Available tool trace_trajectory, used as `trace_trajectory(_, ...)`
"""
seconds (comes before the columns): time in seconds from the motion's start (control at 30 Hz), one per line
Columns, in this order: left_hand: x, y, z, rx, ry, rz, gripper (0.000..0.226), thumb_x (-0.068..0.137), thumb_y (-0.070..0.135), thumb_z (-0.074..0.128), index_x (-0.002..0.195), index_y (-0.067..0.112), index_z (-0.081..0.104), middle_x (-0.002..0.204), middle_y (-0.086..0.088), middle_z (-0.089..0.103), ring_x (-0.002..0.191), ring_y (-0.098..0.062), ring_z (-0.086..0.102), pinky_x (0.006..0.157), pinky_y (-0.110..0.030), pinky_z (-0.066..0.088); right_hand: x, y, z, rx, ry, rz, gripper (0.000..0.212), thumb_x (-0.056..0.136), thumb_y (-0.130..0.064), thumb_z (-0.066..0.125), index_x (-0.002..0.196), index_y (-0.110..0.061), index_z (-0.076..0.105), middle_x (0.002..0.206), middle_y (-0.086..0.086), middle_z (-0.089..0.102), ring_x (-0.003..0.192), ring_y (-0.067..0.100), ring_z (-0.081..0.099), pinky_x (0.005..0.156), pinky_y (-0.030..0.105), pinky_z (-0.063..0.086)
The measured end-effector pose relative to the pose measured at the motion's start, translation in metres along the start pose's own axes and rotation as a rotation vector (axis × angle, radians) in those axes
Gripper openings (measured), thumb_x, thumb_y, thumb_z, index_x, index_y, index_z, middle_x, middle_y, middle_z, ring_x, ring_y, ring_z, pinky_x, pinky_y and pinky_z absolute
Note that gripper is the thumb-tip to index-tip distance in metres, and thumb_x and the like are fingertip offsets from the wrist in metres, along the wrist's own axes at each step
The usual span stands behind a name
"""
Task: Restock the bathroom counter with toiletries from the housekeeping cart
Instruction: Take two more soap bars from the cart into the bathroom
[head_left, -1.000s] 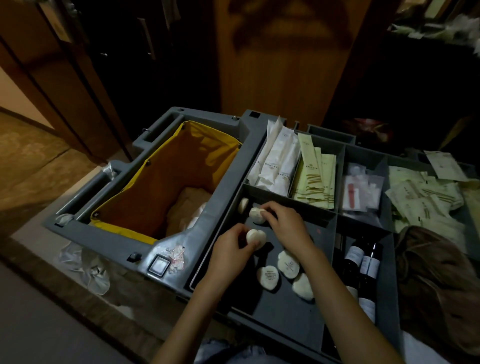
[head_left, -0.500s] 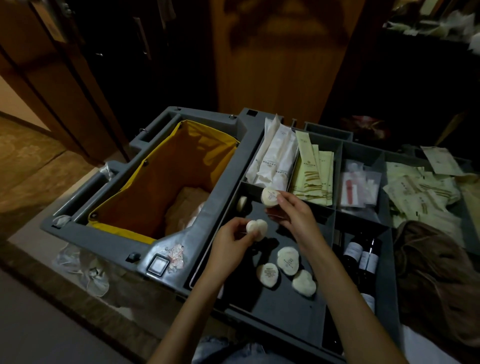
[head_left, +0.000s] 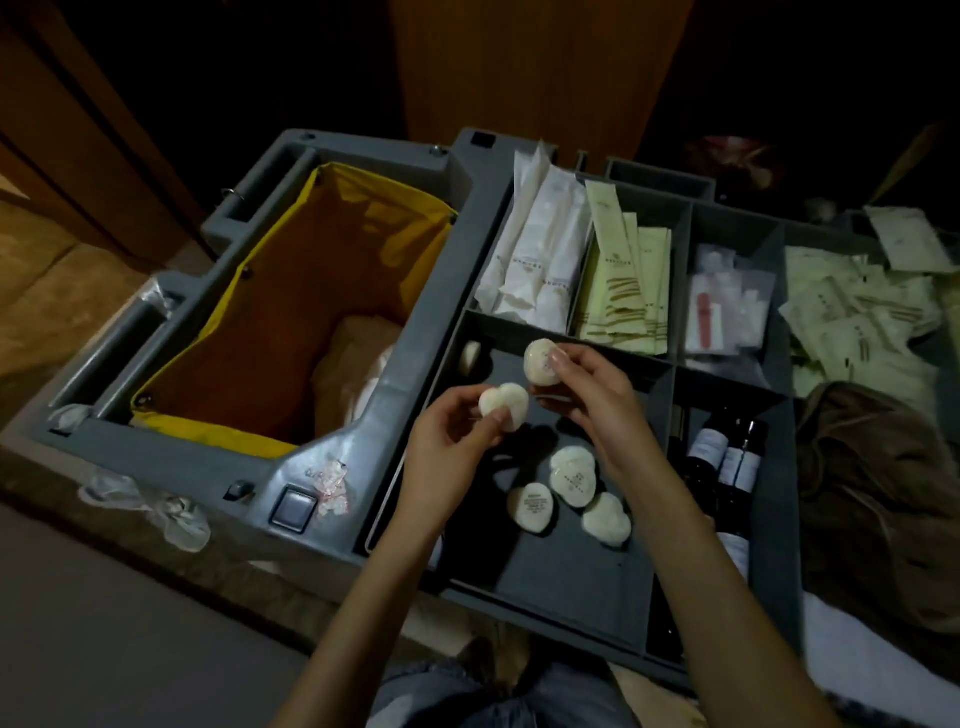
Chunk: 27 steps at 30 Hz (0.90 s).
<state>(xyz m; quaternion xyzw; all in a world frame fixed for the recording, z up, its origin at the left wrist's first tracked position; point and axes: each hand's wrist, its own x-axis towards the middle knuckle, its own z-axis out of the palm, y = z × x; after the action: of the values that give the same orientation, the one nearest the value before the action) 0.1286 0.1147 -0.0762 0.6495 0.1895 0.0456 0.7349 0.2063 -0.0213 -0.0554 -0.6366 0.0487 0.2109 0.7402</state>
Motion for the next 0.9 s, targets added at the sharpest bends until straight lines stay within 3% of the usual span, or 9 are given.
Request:
trace_trajectory(0.17, 0.000, 0.002, 0.002, 0.043, -0.008, 0.022, 0.016, 0.087, 0.012, 0.068, 0.102, 0.016, 0.068, 0.098, -0.003, 0.073, 0.091, -0.016, 0.070, 0.076, -0.027, 0.057, -0.008, -0.003, -0.002, -0.026, 0.022, -0.019, 0.005, 0.094, -0.018, 0.058, 0.096, -0.015, 0.062, 0.092, 0.003, 0.069, 0.076, 0.010, 0.068, 0.062, 0.019, 0.054)
trace_trajectory(0.43, -0.013, 0.013, 0.025, 0.051, -0.125, 0.060, 0.020, 0.084, 0.009, 0.069, 0.103, 0.006, 0.067, 0.095, -0.010, 0.073, 0.090, -0.022, 0.071, 0.070, -0.022, 0.055, -0.068, -0.008, -0.024, 0.102, 0.155, -0.164, 0.007, 0.090, -0.008, 0.062, 0.096, -0.011, 0.061, 0.093, 0.006, 0.069, 0.080, 0.010, 0.069, 0.068, 0.022, 0.057)
trace_trajectory(0.57, -0.051, 0.015, 0.064, -0.009, -0.151, 0.017, 0.021, 0.083, 0.014, 0.069, 0.104, 0.009, 0.067, 0.094, -0.010, 0.073, 0.089, -0.024, 0.070, 0.072, -0.025, 0.057, -0.127, -0.008, -0.063, 0.144, 0.297, -0.219, 0.012, 0.089, -0.004, 0.061, 0.097, -0.013, 0.065, 0.092, 0.002, 0.072, 0.083, 0.012, 0.071, 0.069, 0.021, 0.057)
trace_trajectory(0.67, -0.098, 0.018, 0.109, -0.017, -0.291, 0.031, 0.024, 0.085, 0.013, 0.068, 0.108, 0.008, 0.067, 0.097, -0.008, 0.074, 0.091, -0.019, 0.070, 0.073, -0.023, 0.056, -0.191, -0.004, -0.103, 0.179, 0.499, -0.238, 0.011, 0.087, -0.011, 0.064, 0.097, -0.015, 0.067, 0.092, 0.003, 0.073, 0.083, 0.015, 0.071, 0.070, 0.022, 0.058)
trace_trajectory(0.73, -0.133, 0.021, 0.139, -0.017, -0.432, 0.062, 0.019, 0.085, 0.010, 0.068, 0.104, 0.010, 0.068, 0.092, -0.001, 0.075, 0.085, -0.012, 0.071, 0.068, -0.018, 0.054, -0.238, 0.003, -0.127, 0.189, 0.654, -0.267, 0.014, 0.081, -0.022, 0.066, 0.094, -0.019, 0.068, 0.091, 0.003, 0.074, 0.083, 0.014, 0.072, 0.071, 0.023, 0.057)
trace_trajectory(0.83, -0.187, 0.021, 0.178, 0.010, -0.662, 0.059, 0.017, 0.083, 0.006, 0.069, 0.100, 0.010, 0.068, 0.087, 0.001, 0.075, 0.079, -0.009, 0.071, 0.064, -0.016, 0.053, -0.312, 0.021, -0.153, 0.265, 0.845, -0.309, 0.017, 0.080, -0.025, 0.066, 0.096, -0.019, 0.069, 0.091, 0.000, 0.075, 0.088, 0.016, 0.072, 0.073, 0.025, 0.058)
trace_trajectory(0.9, -0.222, 0.014, 0.198, 0.036, -0.796, 0.023, 0.018, 0.082, 0.005, 0.070, 0.099, 0.011, 0.068, 0.088, -0.001, 0.075, 0.081, -0.011, 0.071, 0.066, -0.018, 0.054, -0.360, 0.036, -0.163, 0.269, 0.978, -0.282, 0.036, 0.073, -0.039, 0.072, 0.103, -0.021, 0.070, 0.099, 0.002, 0.074, 0.096, 0.020, 0.070, 0.085, 0.036, 0.057)
